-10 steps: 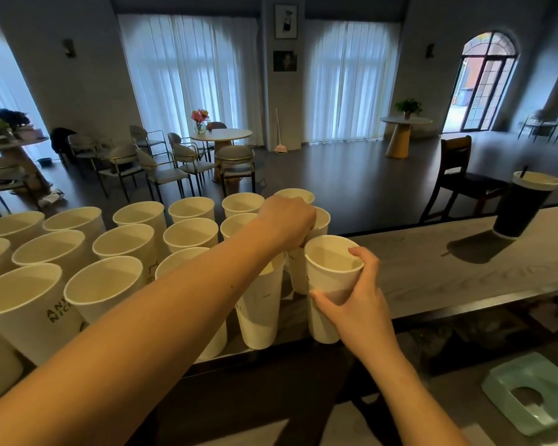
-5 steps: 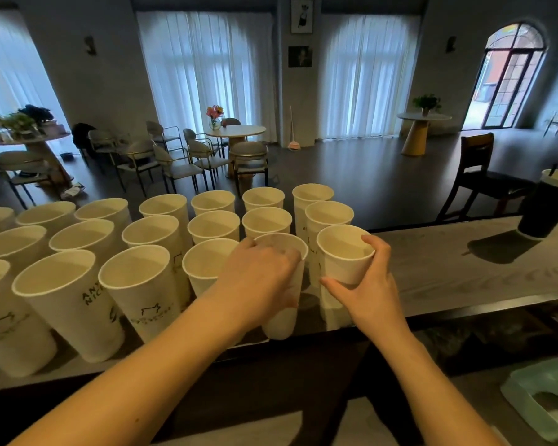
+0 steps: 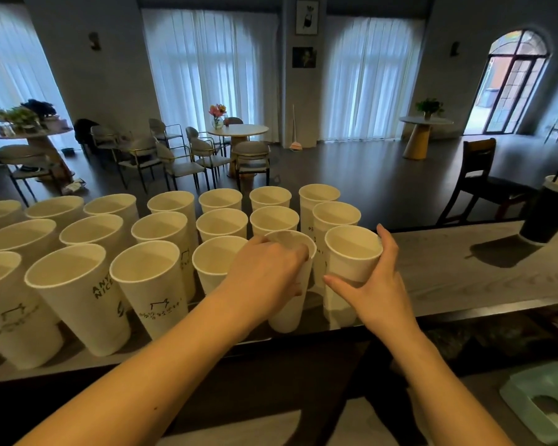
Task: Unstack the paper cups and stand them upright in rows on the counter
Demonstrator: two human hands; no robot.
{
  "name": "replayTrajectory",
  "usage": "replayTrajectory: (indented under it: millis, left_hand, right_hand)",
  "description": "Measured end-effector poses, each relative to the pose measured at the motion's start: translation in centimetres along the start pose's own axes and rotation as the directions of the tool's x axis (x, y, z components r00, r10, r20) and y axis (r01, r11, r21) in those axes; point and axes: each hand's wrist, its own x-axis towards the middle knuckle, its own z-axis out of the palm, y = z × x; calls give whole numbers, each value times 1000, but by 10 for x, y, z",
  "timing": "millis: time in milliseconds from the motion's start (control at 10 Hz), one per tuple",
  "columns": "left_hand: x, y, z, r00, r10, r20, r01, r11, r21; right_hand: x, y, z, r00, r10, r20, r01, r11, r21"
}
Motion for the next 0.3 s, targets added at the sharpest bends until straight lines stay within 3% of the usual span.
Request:
replayTrajectory:
  millis: [200, 300]
  left_hand:
    - [-13, -3, -12, 995, 20, -98, -25, 998, -50]
    - [-30, -10, -26, 980, 11, -198, -45, 984, -170]
  right_hand:
    - [-1, -18, -13, 993, -107, -50, 99, 986, -133]
    - [-5, -45, -17, 955, -297, -25, 261, 875, -408]
